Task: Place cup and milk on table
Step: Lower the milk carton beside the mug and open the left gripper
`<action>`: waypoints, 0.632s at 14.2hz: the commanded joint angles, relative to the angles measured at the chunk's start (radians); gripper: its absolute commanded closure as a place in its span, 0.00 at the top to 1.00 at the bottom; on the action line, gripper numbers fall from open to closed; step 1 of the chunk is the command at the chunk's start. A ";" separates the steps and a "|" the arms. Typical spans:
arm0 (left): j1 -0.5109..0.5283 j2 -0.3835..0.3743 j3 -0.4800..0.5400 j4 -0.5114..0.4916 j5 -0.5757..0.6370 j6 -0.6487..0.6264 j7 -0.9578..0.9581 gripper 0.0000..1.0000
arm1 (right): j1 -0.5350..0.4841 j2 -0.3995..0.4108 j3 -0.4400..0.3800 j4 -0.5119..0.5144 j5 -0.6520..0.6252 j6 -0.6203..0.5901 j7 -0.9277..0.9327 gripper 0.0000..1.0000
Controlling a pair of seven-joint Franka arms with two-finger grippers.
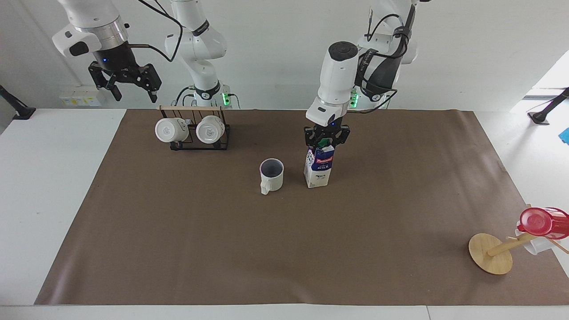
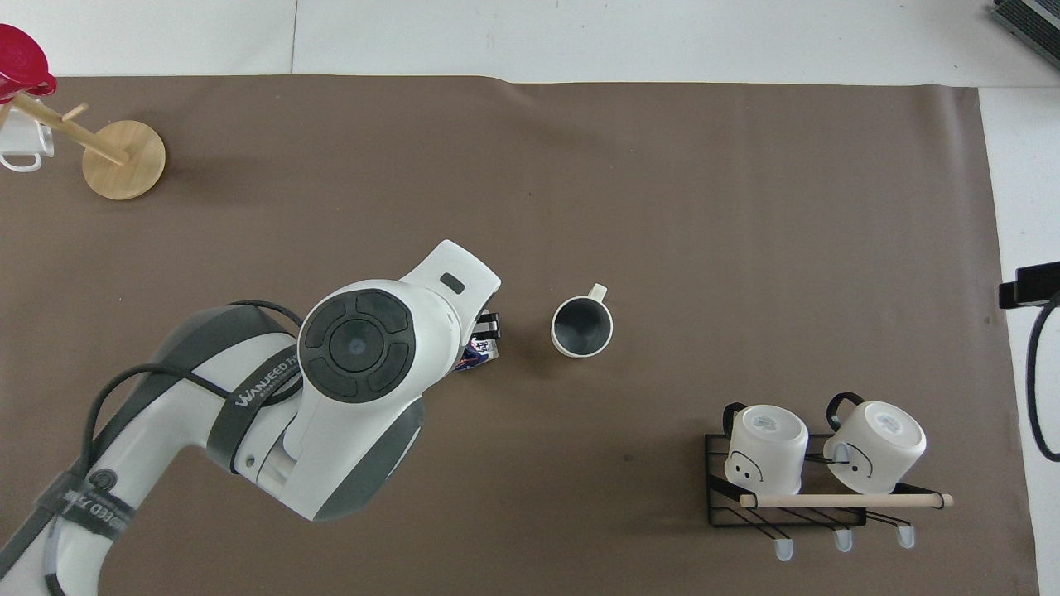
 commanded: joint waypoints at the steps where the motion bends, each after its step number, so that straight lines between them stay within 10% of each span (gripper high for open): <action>1: -0.020 0.010 0.015 0.015 0.027 -0.013 -0.020 1.00 | -0.006 -0.028 0.004 -0.029 -0.004 -0.008 -0.008 1.00; 9: -0.003 -0.001 0.016 0.185 -0.033 -0.254 -0.015 1.00 | -0.004 -0.031 0.005 -0.029 0.017 -0.059 -0.008 1.00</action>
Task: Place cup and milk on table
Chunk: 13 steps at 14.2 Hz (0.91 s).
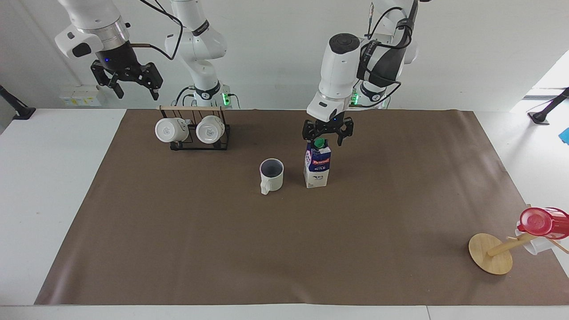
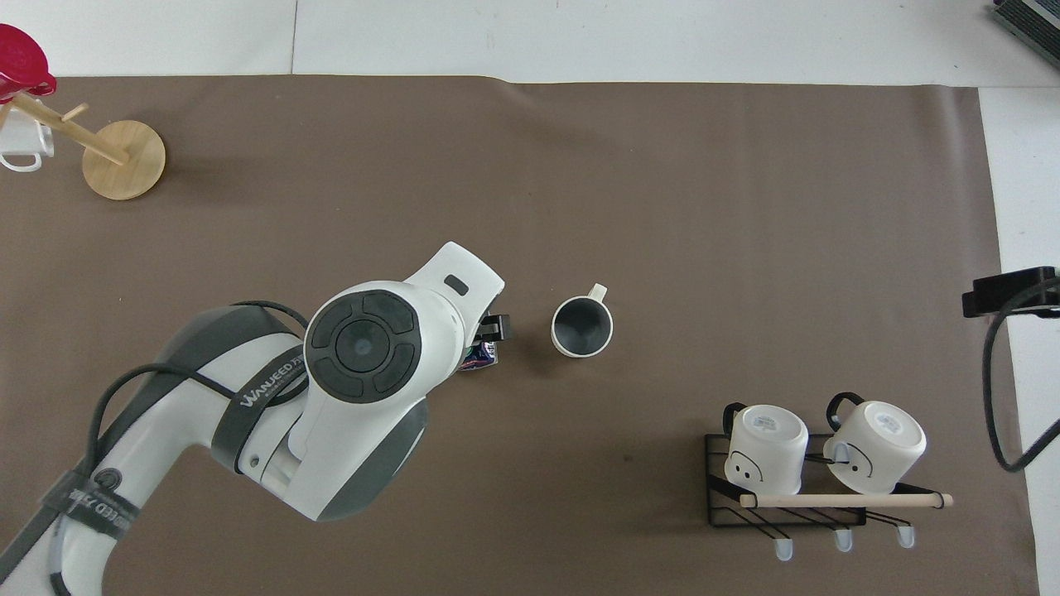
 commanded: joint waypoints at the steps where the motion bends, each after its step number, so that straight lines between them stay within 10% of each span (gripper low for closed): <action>1: 0.005 -0.005 0.019 0.096 -0.039 -0.136 -0.012 1.00 | -0.005 -0.033 0.005 -0.034 0.015 -0.008 -0.007 1.00; 13: 0.374 -0.042 0.027 0.326 -0.035 -0.494 0.473 1.00 | -0.006 -0.039 0.003 -0.047 0.015 0.003 -0.005 1.00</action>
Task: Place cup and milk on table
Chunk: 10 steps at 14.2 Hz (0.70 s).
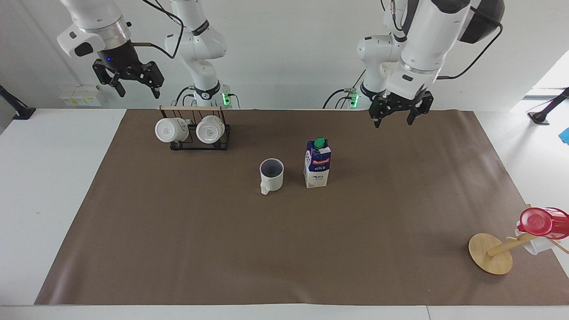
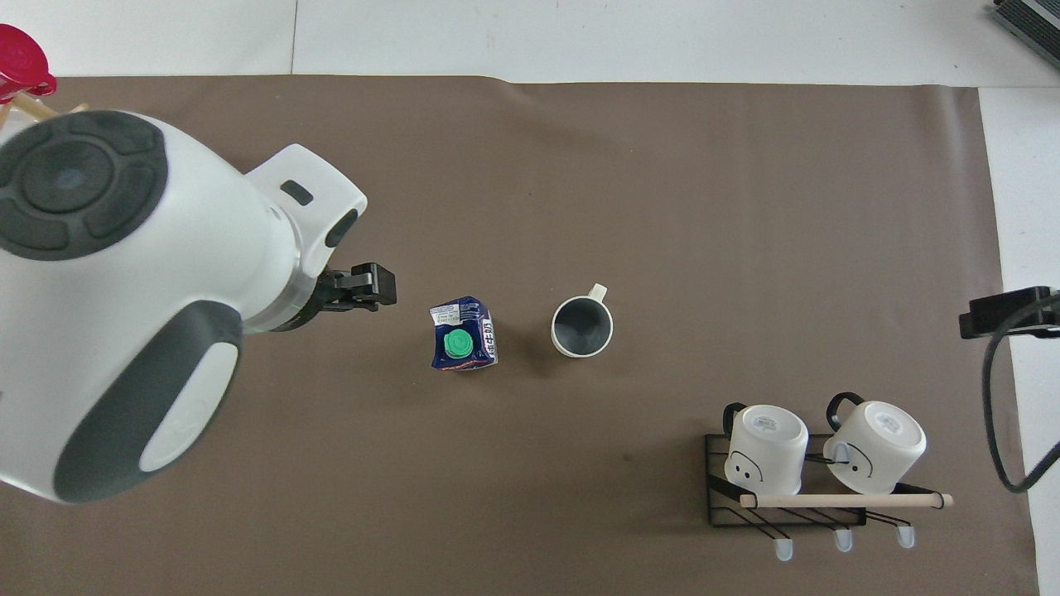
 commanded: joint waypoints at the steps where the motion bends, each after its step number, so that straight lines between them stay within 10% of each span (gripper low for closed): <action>1: 0.057 -0.012 -0.009 0.021 -0.012 -0.050 0.055 1.00 | -0.006 -0.024 0.003 -0.029 0.013 0.008 -0.004 1.00; 10: 0.158 -0.013 0.002 0.022 -0.015 -0.070 0.153 1.00 | -0.008 0.014 0.003 0.003 0.008 -0.005 -0.007 1.00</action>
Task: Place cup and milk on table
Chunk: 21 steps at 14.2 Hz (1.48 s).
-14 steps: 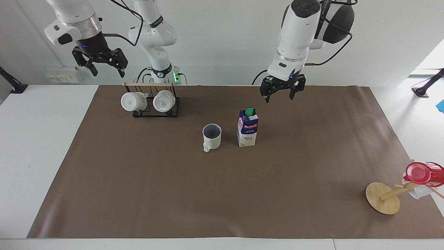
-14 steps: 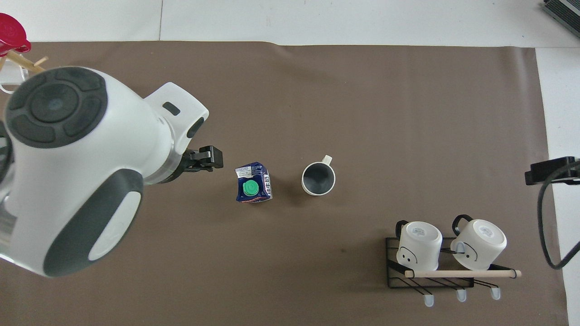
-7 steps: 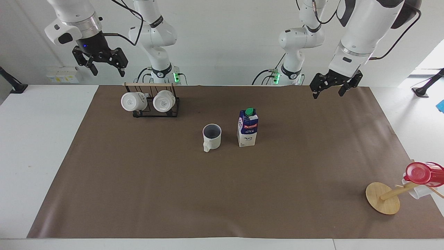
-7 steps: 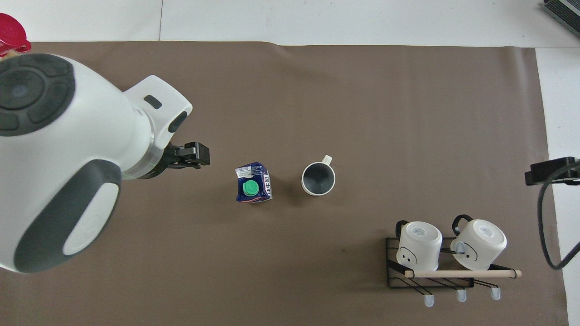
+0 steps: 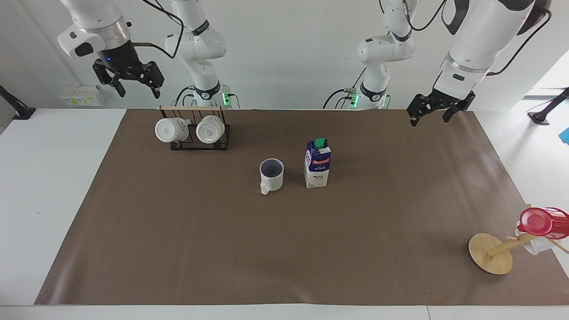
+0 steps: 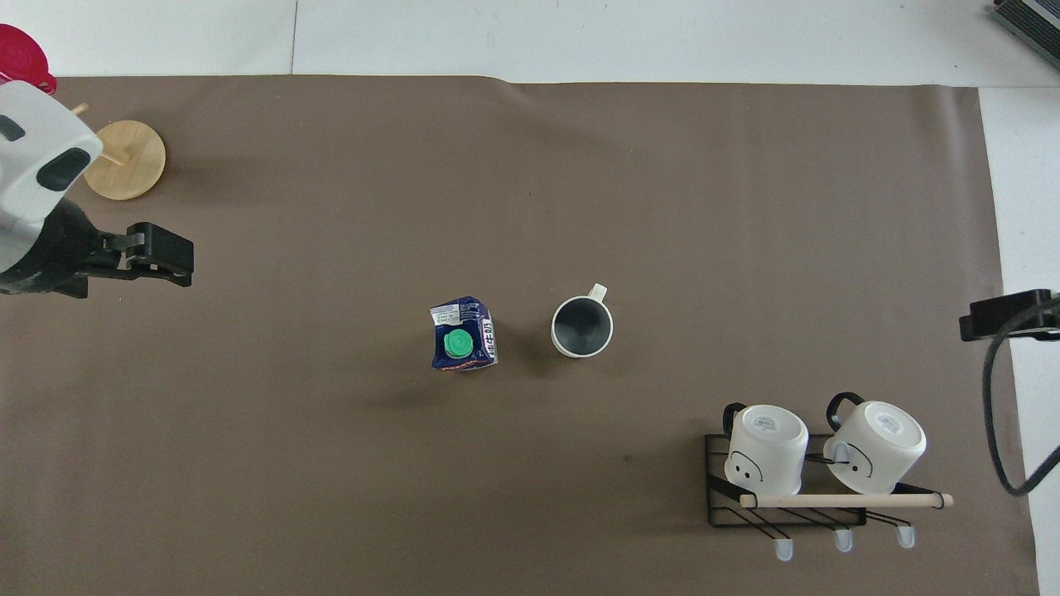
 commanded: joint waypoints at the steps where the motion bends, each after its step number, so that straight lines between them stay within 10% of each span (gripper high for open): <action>1: 0.070 -0.010 -0.006 0.009 -0.016 -0.029 0.103 1.00 | -0.006 0.010 0.003 0.001 0.010 0.001 -0.005 1.00; 12: 0.081 -0.030 -0.025 0.007 -0.022 -0.015 0.166 1.00 | -0.006 0.056 0.004 0.018 0.013 0.054 0.021 1.00; 21: -0.132 -0.035 0.179 0.007 -0.021 -0.017 0.158 1.00 | -0.006 0.041 0.004 -0.002 0.013 0.052 0.022 1.00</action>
